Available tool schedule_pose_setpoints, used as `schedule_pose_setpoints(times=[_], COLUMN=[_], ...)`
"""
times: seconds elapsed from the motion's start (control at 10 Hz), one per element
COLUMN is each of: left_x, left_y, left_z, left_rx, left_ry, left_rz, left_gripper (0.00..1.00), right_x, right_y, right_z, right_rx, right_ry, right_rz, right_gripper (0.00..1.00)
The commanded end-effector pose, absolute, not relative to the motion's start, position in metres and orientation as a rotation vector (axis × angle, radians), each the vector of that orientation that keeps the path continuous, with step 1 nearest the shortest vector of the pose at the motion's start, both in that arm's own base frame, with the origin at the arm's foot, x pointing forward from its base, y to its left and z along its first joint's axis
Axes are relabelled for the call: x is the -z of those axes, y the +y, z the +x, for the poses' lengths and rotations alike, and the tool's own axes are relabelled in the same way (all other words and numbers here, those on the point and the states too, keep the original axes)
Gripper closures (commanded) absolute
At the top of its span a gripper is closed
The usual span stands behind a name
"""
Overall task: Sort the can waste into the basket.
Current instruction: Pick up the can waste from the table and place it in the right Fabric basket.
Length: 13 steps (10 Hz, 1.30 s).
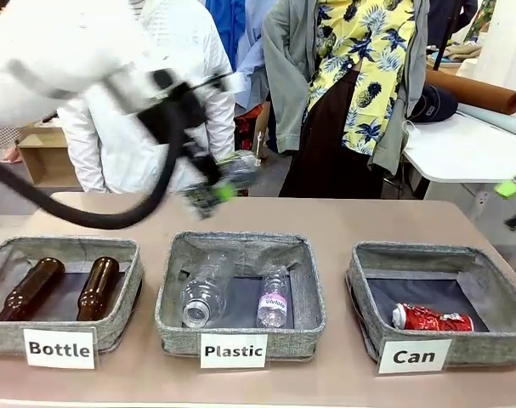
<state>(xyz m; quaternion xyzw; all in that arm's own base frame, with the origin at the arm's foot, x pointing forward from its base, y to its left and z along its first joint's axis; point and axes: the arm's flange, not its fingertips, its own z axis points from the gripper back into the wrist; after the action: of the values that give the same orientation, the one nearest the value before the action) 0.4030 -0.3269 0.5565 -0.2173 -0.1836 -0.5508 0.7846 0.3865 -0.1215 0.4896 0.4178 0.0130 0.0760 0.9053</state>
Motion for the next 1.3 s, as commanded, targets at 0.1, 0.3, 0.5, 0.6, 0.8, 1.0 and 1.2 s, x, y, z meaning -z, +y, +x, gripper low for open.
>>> schedule_pose_setpoints(times=[0.1,0.3,0.5,0.6,0.8,1.0,1.2], left_x=[-0.560,-0.540,-0.499,-0.477,-0.463,-0.466,-0.467], left_y=[-0.490,-0.600,-0.666,-0.684,-0.695,-0.693,-0.692], left_z=[0.400,0.386,0.377,0.373,0.373,0.375,0.376], left_rx=[1.483,1.621,1.660,1.660,1.653,1.651,1.673], left_ry=[-0.467,-0.476,-0.474,-0.482,-0.474,-0.455,-0.459], left_rz=[-0.433,-0.401,-0.427,-0.396,-0.311,-0.298,-0.267], left_gripper=[0.63,0.63,0.63,0.63,0.63,0.63,0.07], right_x=[-0.505,-0.502,-0.494,-0.493,-0.501,-0.501,-0.501], right_y=[-0.190,-0.215,-0.227,-0.233,-0.230,-0.230,-0.230], right_z=[0.331,0.283,0.231,0.212,0.253,0.253,0.253], right_rx=[-0.045,-0.118,-0.297,-0.360,-0.188,-0.188,-0.188], right_ry=[-0.005,-0.038,-0.045,-0.129,-0.028,-0.028,-0.028], right_rz=[0.827,0.790,0.770,0.787,0.777,0.777,0.777], right_gripper=[0.00,0.00,0.00,0.00,0.00,0.00,0.00])
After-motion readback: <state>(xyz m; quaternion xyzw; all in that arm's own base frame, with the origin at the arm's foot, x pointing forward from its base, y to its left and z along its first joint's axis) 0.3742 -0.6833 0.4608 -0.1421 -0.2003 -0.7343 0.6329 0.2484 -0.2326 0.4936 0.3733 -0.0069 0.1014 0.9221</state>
